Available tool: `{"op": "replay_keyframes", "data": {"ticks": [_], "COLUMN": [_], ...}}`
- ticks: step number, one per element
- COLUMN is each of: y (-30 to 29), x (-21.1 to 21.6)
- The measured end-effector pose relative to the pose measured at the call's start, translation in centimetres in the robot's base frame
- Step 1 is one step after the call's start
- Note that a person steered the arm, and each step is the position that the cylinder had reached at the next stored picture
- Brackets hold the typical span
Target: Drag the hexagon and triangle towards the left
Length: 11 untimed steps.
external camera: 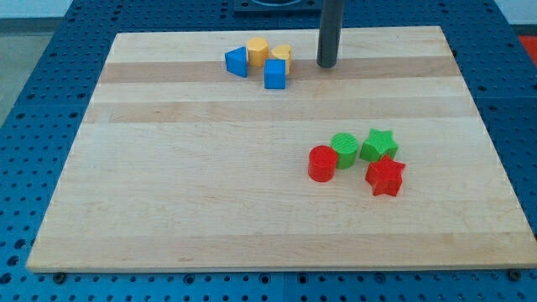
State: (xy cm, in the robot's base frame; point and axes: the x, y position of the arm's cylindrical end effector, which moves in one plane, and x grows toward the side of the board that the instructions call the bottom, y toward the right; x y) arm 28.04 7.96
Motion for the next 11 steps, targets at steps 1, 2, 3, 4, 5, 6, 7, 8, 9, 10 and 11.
{"op": "replay_keyframes", "data": {"ticks": [1,2,3,4,5,6,7,8,9,10,11], "y": [0.0,0.0,-0.4,-2.2,-6.1,-6.2,-9.4,-12.7,-13.0,-13.1,-13.1], "x": [-0.3,-2.1,-3.3,-3.8,-4.1,-4.1,-4.1,-4.0,-3.8,-2.1,-2.1]}}
